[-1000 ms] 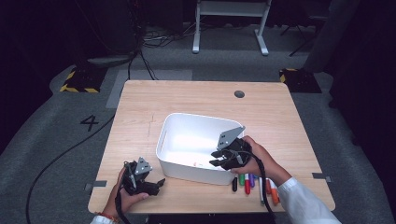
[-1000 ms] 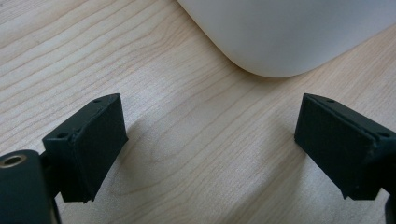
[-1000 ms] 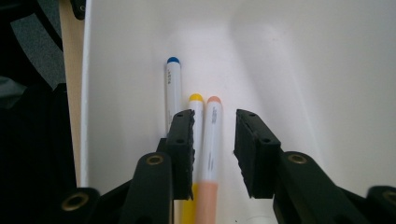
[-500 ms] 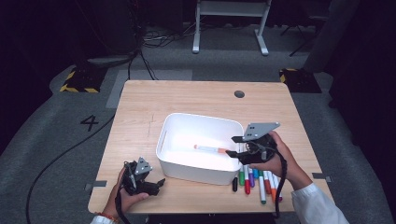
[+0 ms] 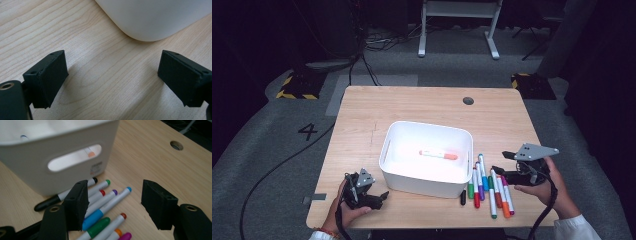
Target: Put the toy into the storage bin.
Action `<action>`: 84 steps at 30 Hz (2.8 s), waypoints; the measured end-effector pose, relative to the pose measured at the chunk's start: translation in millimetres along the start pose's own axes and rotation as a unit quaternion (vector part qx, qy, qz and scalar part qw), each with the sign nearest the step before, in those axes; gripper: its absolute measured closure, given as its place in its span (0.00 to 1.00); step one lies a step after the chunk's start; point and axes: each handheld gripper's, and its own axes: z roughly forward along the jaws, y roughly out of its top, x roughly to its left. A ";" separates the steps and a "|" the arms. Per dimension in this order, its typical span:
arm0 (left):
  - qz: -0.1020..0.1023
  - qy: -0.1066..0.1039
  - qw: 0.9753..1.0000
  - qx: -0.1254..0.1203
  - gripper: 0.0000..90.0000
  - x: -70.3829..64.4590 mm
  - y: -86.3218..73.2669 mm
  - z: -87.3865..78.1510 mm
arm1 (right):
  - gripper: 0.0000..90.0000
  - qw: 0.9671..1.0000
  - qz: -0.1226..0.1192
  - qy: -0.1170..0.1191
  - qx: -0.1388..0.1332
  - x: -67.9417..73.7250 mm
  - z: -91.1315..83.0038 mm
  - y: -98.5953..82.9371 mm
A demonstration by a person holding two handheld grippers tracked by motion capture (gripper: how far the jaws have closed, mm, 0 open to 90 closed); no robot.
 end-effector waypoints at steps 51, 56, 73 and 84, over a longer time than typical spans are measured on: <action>0.000 0.003 1.000 -0.001 0.10 -0.4 -0.5 -0.4 | 0.52 0.983 0.152 -0.072 0.072 -43.0 36.1 -123.6; -0.001 0.004 1.000 0.001 0.10 -0.7 -0.6 -0.8 | 0.61 0.981 0.170 -0.070 0.066 -38.3 25.2 -133.1; -0.001 0.003 1.000 0.000 0.10 -0.6 -0.6 -0.9 | 0.83 0.983 0.168 -0.071 0.035 -43.8 22.5 -137.0; -0.001 0.003 1.000 0.000 0.10 -0.6 -0.6 -0.9 | 0.83 0.988 0.146 -0.037 -0.041 -43.4 5.9 -96.1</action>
